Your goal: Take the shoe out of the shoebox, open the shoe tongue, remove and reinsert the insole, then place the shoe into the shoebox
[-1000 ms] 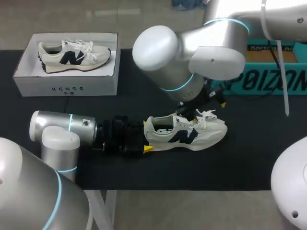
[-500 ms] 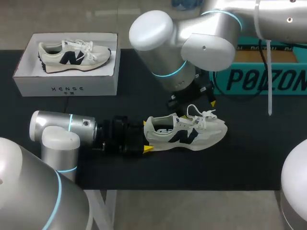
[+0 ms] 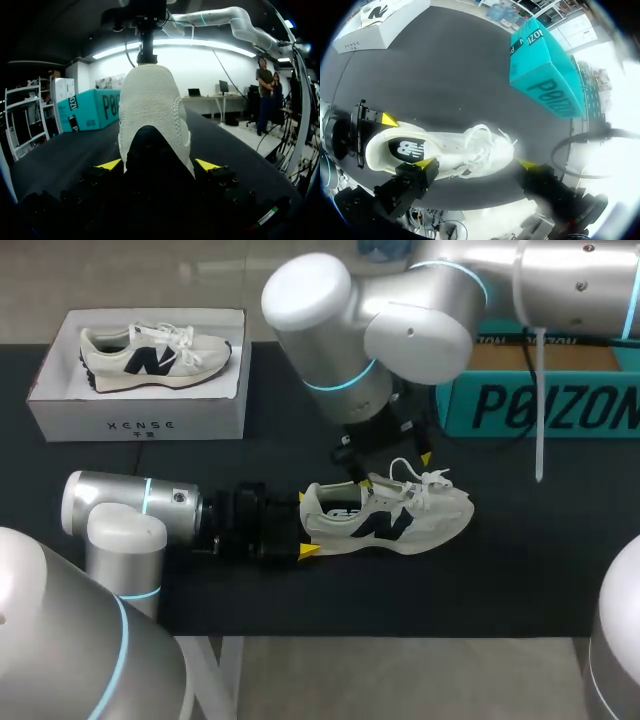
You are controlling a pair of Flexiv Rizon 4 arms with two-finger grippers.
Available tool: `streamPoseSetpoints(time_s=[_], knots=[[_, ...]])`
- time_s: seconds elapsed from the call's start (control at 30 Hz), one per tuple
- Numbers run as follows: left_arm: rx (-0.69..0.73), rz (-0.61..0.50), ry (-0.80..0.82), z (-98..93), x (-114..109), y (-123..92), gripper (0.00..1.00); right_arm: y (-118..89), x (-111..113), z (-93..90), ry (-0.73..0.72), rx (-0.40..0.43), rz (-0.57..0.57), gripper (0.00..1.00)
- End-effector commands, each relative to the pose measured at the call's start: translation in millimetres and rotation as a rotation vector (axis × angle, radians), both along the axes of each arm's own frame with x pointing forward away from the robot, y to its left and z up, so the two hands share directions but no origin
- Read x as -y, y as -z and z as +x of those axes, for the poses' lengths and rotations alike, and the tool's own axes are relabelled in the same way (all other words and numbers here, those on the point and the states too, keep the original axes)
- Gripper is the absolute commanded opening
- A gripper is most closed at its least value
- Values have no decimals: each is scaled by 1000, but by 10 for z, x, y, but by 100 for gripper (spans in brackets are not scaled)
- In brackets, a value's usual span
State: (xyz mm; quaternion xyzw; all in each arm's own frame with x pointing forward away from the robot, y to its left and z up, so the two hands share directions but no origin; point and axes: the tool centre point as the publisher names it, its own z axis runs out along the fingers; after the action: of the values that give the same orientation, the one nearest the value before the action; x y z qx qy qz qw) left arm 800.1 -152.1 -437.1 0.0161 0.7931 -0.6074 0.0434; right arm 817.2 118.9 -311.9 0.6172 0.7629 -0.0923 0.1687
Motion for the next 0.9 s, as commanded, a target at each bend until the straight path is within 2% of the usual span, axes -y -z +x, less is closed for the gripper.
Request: streamPoseSetpoints(time_s=[0.03,0.33,0.53,0.9], knots=[[1,0,-2,-6,23,28,0,64,-55,27,1,-12,9,100],[1,0,-2,-6,23,28,0,106,-206,-22,-1,-40,55,100],[1,0,-2,-6,23,28,0,226,-251,-67,-9,-65,59,100],[1,0,-2,-6,23,28,0,388,-216,-63,3,-54,39,100]])
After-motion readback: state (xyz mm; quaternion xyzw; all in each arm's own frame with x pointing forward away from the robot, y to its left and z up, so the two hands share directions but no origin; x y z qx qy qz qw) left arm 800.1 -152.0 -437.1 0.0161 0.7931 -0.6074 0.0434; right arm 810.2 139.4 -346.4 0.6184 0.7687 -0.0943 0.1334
